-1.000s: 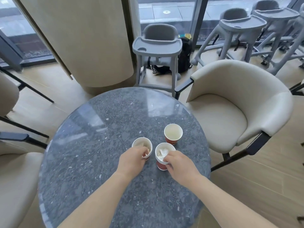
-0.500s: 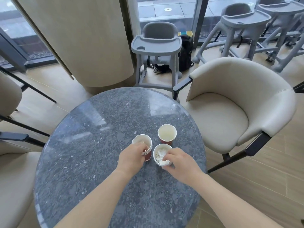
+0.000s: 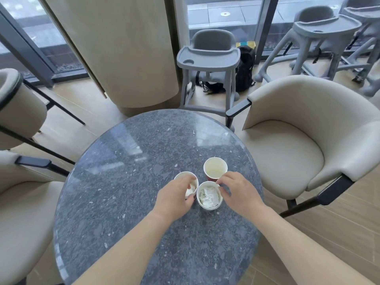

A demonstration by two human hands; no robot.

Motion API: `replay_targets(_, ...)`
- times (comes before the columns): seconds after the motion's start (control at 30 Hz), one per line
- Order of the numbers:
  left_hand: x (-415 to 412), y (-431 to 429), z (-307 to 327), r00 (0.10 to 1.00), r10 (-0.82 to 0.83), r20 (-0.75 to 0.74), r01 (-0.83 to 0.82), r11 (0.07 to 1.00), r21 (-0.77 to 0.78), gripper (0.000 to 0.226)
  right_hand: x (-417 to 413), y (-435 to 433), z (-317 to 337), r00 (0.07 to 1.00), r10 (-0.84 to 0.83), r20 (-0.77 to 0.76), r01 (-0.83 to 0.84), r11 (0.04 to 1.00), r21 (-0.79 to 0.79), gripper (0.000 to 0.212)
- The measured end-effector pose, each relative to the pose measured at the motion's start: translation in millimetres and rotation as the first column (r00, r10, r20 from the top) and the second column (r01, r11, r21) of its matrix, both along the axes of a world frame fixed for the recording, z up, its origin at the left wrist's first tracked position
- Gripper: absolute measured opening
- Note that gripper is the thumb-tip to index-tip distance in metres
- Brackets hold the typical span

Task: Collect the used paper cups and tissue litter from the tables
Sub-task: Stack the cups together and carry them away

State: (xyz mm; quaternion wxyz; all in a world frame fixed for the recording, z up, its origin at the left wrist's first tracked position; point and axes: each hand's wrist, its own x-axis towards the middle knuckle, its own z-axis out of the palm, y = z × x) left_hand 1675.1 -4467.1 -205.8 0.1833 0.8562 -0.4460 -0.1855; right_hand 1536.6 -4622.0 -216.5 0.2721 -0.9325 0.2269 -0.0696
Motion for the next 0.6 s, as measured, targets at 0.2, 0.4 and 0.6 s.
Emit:
replay_targets(0.2, -3, 3, -6, 0.986, -0.161, 0.05, 0.152, 0.978, 0.146, 0.039, 4, -7, -4, 0.998, 0.002, -0.062, -0.001, 1.0, 0.016, 0.022)
replay_targets(0.4, -2, -1, -13, 0.982, -0.185, 0.048, 0.169, 0.958, 0.23, 0.033, 9, -13, -10, 0.991, 0.01, -0.13, -0.008, 1.0, 0.016, 0.031)
replay_targets(0.6, -3, -5, -18, 0.988, -0.137, 0.076, 0.114, 0.962, 0.249, 0.028, 14, -15, -18, 0.986, 0.006, -0.164, -0.006, 1.0, 0.003, 0.03)
